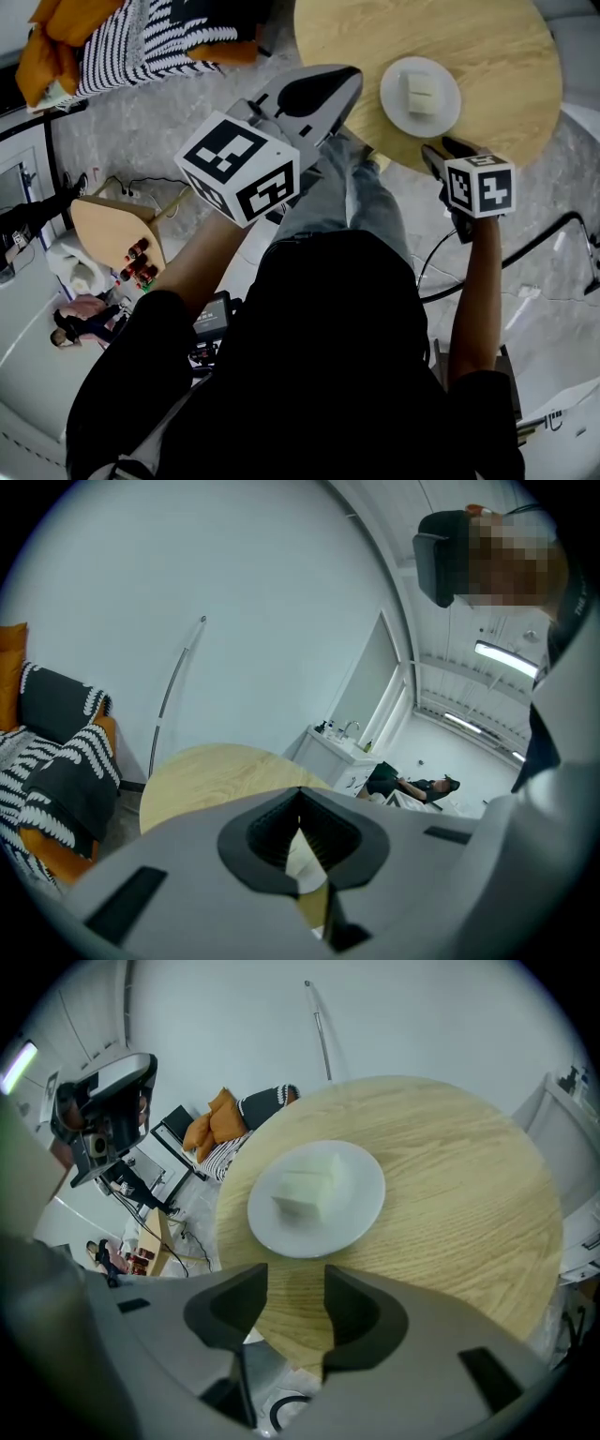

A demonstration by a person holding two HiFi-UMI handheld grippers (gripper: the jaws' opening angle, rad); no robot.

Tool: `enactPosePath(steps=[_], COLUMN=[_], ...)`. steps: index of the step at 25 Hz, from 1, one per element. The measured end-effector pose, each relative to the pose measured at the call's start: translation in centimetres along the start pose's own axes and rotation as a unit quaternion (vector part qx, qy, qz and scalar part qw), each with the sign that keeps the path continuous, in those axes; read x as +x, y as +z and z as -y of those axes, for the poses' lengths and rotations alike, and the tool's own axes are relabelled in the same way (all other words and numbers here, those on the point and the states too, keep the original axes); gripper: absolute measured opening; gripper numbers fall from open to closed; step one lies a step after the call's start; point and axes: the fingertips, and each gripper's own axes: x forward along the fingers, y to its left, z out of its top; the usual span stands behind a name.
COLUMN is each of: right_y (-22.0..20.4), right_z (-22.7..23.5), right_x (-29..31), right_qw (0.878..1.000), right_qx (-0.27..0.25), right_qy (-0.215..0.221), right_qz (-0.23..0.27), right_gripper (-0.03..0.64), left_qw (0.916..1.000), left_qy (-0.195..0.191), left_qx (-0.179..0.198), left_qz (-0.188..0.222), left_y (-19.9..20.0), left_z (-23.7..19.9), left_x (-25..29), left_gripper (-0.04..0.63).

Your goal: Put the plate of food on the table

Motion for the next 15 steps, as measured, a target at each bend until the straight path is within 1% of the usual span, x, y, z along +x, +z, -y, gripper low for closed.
enactPosePath(steps=[4,8,12,15], right_y=[-0.5,-0.1,1.2,3.0], right_z=[0.7,1.3,1.4,0.7], right_x=[-0.8,-2.4,-4.9,-7.8], right_qw=[1.0,0.999,0.997,0.993], right_qx=[0.007,0.02,0.013,0.0], right_qy=[-0.012,-0.022,-0.038,-0.049], right_qz=[0.004,0.029,0.065,0.112], right_gripper=[0.198,0.173,0.164,0.163], left_qw=[1.0,0.9999,0.9996,0.999], left_qy=[-0.004,-0.008,-0.009,-0.01], left_qx=[0.0,0.008,0.02,0.031], left_qz=[0.003,0.011,0.019,0.031], left_y=[0.5,1.3,2.3,3.4], left_z=[0.6,1.2,1.6,2.2], left_x=[0.1,0.1,-0.1,-0.5], left_gripper=[0.006,0.006,0.006,0.006])
